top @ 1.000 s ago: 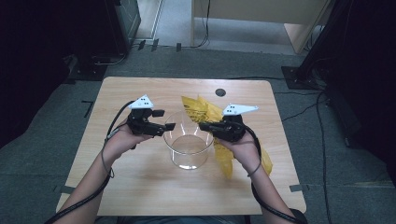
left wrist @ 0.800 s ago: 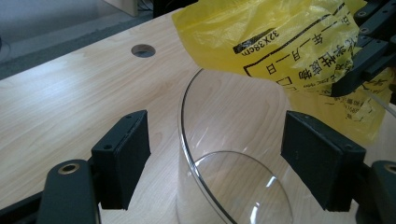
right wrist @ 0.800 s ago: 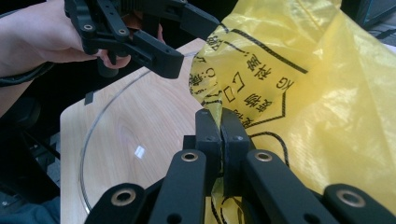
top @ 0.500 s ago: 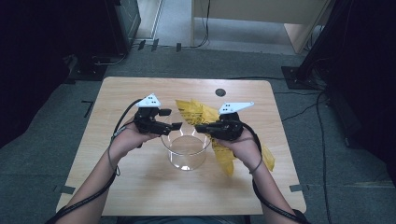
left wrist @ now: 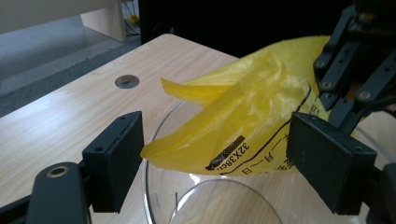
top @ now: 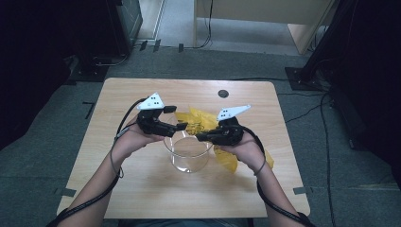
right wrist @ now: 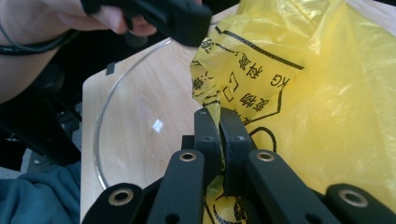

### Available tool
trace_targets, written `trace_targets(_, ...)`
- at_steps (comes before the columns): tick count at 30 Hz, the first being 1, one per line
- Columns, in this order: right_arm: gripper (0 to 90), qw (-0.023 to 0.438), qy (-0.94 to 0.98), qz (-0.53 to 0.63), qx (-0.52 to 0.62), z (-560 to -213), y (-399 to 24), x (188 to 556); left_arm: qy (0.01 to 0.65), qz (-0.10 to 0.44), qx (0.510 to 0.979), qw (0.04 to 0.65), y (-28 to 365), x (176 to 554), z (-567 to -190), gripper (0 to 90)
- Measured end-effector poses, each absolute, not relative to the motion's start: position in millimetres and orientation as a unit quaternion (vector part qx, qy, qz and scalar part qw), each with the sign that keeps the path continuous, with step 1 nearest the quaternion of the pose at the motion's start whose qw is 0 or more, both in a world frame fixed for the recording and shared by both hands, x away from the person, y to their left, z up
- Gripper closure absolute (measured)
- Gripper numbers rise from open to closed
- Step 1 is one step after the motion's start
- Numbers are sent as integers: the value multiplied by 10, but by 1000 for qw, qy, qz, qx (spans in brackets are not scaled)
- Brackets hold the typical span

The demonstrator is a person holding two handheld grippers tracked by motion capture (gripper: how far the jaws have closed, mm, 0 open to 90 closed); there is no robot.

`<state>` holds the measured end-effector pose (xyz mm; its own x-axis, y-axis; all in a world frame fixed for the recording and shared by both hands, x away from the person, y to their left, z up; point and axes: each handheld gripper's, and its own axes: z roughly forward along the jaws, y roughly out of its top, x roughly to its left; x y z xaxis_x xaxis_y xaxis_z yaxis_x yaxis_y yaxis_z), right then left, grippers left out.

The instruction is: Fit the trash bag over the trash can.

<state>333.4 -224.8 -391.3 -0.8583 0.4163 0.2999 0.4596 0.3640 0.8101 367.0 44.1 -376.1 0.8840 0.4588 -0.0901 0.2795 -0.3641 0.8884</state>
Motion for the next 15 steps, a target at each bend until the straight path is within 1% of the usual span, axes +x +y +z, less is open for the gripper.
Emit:
trace_targets(1,876,22,-824,-500,-265,-3912,-2249,3334,221,86,824,514,436,3666,-3773,230)
trace_targets(3,868,24,-823,-502,-265,-3913,-2248,3331,207,94,826,515,427,3644,-3784,399)
trace_targets(5,867,26,-822,-504,-266,-3917,-2253,3330,188,97,831,514,419,3615,-3782,532)
trace_targets(8,867,31,-818,-508,-266,-3925,-2262,3332,171,80,839,511,404,3585,-3792,622)
trace_targets(10,864,31,-818,-509,-266,-3929,-2261,3332,164,84,843,505,401,3573,-3802,653)
trace_targets(11,862,30,-817,-510,-266,-3928,-2260,3331,164,86,844,504,412,3575,-3803,686)
trace_targets(15,850,31,-815,-515,-265,-3916,-2257,3321,191,61,841,502,447,3603,-3805,787)
